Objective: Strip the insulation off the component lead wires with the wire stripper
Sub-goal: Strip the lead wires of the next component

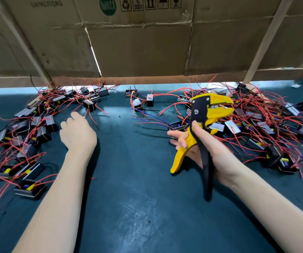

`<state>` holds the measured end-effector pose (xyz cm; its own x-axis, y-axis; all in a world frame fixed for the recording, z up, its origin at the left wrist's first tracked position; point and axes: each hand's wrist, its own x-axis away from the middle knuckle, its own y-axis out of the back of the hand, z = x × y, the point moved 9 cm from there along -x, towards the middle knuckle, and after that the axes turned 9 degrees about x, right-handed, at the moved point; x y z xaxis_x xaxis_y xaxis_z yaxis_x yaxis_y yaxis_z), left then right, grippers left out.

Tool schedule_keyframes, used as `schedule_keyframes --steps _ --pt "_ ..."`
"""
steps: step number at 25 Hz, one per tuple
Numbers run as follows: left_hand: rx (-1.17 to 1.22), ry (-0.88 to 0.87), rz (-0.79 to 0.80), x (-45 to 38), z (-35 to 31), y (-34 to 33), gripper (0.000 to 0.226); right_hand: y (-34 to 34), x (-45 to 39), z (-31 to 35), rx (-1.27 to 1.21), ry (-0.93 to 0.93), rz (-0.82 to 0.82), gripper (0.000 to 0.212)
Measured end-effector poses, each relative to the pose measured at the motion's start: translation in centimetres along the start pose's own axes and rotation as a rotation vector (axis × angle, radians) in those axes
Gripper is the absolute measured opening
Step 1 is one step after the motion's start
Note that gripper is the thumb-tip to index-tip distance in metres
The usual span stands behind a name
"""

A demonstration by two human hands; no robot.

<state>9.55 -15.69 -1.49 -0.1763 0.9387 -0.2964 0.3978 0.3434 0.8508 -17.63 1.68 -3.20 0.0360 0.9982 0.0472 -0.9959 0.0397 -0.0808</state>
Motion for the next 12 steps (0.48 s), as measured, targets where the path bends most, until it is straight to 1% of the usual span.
schedule_keyframes --steps 2,4,5,6,7,8,9,10,11,12 --pt "0.017 0.010 0.032 -0.2 0.2 -0.1 0.036 1.6 -0.5 -0.1 0.014 0.027 -0.114 0.047" --pt "0.058 0.023 0.113 -0.1 0.2 -0.5 0.036 3.4 -0.8 0.1 0.008 0.049 -0.237 0.043" --pt "0.083 -0.002 0.174 0.2 -0.2 -0.7 0.034 4.3 -0.9 0.1 -0.026 0.044 -0.284 0.042" --pt "0.117 -0.065 0.246 0.7 -1.2 -0.9 0.031 5.1 -0.8 -0.1 -0.076 0.025 -0.306 0.043" --pt "0.178 -0.152 0.337 1.6 -2.7 -1.0 0.026 5.6 -0.8 -0.1 -0.123 -0.001 -0.294 0.045" --pt "0.253 -0.257 0.460 3.0 -4.5 -1.0 0.022 5.6 -0.7 -0.1 -0.158 -0.021 -0.261 0.048" --pt "0.332 -0.361 0.628 4.9 -6.3 -1.2 0.023 5.6 -0.5 0.1 -0.182 -0.028 -0.233 0.050" --pt "0.416 -0.443 0.830 7.3 -8.1 -1.3 0.022 5.7 -0.3 0.4 -0.201 -0.014 -0.227 0.051" --pt "0.493 -0.491 1.026 9.7 -9.4 -1.4 0.018 5.9 -0.1 0.8 -0.209 0.024 -0.243 0.050" --pt "0.547 -0.497 1.149 11.1 -10.0 -1.4 0.009 6.2 0.2 1.3 -0.195 0.084 -0.272 0.048"
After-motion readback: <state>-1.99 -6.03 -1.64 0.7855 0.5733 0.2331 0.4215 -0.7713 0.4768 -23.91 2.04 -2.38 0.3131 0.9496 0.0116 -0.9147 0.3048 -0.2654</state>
